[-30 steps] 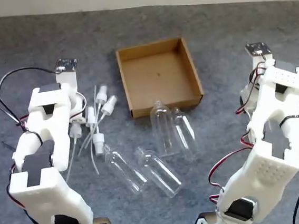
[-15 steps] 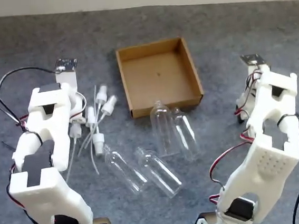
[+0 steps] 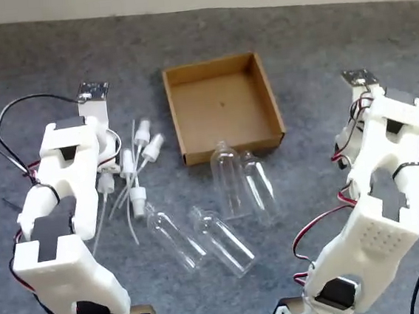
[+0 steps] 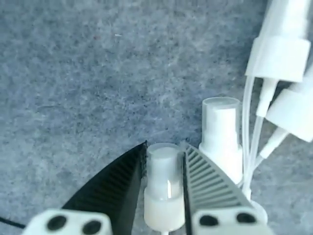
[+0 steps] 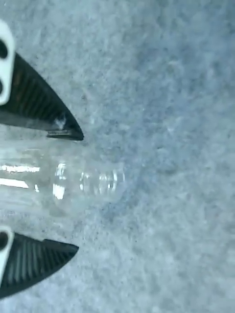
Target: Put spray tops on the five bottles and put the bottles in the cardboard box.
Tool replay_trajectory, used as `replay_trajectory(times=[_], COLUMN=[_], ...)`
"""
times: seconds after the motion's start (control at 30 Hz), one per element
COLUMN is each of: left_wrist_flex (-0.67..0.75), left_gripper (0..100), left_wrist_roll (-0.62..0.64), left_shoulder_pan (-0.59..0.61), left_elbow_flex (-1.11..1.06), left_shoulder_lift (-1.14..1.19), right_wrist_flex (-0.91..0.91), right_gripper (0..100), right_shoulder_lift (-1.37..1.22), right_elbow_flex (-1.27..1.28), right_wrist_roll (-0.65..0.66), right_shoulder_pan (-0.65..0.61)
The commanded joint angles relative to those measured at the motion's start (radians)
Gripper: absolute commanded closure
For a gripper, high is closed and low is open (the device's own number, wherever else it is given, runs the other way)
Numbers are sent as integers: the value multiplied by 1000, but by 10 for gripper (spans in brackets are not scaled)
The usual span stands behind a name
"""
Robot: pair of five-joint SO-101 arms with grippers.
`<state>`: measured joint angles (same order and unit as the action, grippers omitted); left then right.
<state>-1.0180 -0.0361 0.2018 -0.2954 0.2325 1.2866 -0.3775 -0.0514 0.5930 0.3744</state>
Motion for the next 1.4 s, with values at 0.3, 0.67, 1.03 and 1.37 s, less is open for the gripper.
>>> replay_trajectory(times=[0.3, 0.67, 1.03, 1.37], left_wrist_flex=[11, -25, -203, -265], left_gripper=[958, 958, 961, 962], left_wrist_roll=[-5, 2, 54, 186], left_shoulder_pan=[-5, 33, 16, -205], left_elbow_flex=[4, 113, 363, 542], left_shoulder_lift=[-44, -122, -513, -746], right_wrist_flex=[21, 186, -199, -662], right_gripper=[996, 994, 995, 995], right_shoulder_lift=[68, 315, 642, 1096], right_elbow_flex=[-7, -367, -30, 711], right_wrist_roll=[12, -313, -496, -473], right_shoulder_pan=[16, -165, -598, -869])
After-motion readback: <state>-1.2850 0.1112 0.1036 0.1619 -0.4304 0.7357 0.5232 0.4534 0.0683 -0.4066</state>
